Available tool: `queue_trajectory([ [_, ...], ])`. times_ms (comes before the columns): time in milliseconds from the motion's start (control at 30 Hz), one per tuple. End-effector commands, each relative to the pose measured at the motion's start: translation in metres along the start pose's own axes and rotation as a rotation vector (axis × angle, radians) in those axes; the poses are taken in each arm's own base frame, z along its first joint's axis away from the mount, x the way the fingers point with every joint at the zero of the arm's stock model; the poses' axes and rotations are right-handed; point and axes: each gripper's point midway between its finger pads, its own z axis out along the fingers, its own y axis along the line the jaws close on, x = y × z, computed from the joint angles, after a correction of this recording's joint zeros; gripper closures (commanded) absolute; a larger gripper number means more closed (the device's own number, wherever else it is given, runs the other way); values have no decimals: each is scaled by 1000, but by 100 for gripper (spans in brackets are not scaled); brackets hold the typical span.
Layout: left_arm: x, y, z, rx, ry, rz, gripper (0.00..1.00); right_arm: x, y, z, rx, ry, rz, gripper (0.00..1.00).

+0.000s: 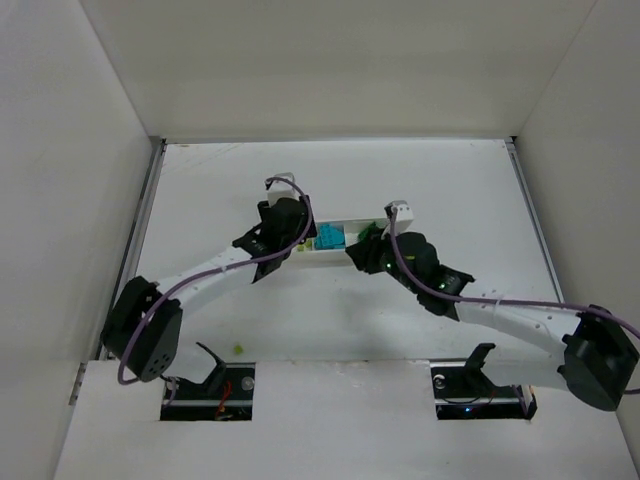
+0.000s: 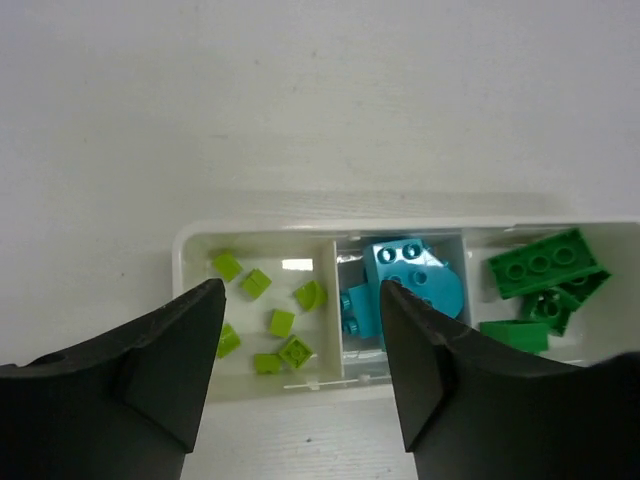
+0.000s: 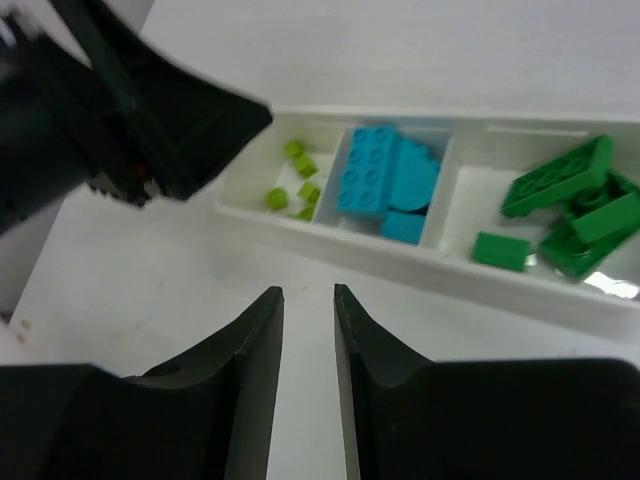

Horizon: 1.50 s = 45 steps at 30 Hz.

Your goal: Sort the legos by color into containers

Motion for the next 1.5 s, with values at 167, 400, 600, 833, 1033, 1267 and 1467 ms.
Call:
queue_trajectory([
  [167,-88,28,-84,69,-282,-206,8,85,146,-8,-438,189,-160,68],
  [400,-105,82,-139,-16,-375,-311,0,176,229,0,-601,337,-266,66],
  [600,-122,110,-166,-59,-443,-381,0,224,245,15,-581,359,-344,50],
  [833,-134,108,-181,-29,-462,-412,0,254,242,37,-488,351,-456,48],
  [1033,-130,106,-183,-15,-458,-404,0,262,238,52,-410,341,-518,48],
  [1267,-128,110,-182,-22,-461,-398,0,274,232,58,-390,360,-548,49],
  [1467,-126,108,-178,-16,-455,-398,0,288,231,51,-407,400,-579,51],
])
